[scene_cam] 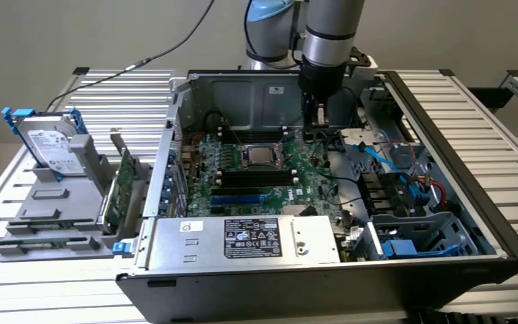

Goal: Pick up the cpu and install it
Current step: 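Close the cpu cover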

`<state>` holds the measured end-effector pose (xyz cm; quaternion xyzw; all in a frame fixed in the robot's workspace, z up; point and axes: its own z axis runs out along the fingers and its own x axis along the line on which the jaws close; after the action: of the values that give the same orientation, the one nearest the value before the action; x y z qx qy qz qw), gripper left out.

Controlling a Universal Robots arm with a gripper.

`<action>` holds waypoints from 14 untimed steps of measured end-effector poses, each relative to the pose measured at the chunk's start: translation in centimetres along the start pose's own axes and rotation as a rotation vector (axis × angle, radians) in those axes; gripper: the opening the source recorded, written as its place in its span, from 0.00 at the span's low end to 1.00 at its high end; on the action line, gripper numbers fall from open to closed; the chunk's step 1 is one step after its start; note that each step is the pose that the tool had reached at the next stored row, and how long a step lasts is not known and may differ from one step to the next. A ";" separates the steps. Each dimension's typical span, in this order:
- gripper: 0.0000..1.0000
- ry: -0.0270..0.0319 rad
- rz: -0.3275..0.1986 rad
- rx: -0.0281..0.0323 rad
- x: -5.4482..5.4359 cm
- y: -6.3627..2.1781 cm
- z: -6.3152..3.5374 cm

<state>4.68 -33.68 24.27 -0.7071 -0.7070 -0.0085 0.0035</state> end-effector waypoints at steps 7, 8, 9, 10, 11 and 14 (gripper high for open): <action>0.11 -0.0003 -0.006 0.0001 0.0 -2.23 0.03; 0.11 -0.0007 -0.007 0.0001 0.0 -2.54 0.02; 0.11 -0.0015 -0.008 0.0002 0.0 -2.85 0.02; 0.11 -0.0023 -0.009 0.0002 0.0 -3.15 0.02; 0.11 -0.0031 -0.010 0.0002 0.0 -3.46 0.02; 0.11 -0.0049 -0.012 0.0002 0.0 -4.39 0.02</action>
<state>0.29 -33.69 24.22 -0.7028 -0.7114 -0.0067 0.0018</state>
